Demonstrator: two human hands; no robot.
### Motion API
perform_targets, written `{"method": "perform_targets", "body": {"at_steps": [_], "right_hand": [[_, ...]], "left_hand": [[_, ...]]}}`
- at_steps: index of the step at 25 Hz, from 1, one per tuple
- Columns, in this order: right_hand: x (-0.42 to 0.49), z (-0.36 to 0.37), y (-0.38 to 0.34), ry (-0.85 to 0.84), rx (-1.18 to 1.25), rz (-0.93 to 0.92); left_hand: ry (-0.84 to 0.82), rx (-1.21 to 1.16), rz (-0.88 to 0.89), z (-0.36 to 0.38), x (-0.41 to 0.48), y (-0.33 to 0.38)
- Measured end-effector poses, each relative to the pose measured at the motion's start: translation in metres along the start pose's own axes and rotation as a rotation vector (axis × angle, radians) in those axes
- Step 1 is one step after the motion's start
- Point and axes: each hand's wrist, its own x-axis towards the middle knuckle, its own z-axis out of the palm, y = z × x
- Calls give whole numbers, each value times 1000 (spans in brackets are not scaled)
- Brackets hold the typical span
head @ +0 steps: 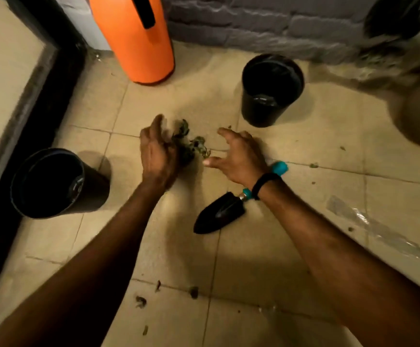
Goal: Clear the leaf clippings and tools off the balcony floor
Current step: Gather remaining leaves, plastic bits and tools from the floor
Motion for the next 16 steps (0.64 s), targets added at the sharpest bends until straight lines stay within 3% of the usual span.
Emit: {"method": "perform_targets", "body": {"at_steps": [3, 9, 13, 16], "right_hand": [[33, 38, -10, -14, -218, -97], [26, 74, -20, 80, -366, -254], [30, 67, -20, 156, -408, -280], [25, 52, -15, 146, -233, -220]], "left_hand": [[-102, 75, 269, 6, 41, -23], [-303, 173, 369, -1, 57, -31], [-156, 272, 314, -2, 34, -30], [-11, 270, 204, 8, 1, -26]]}}
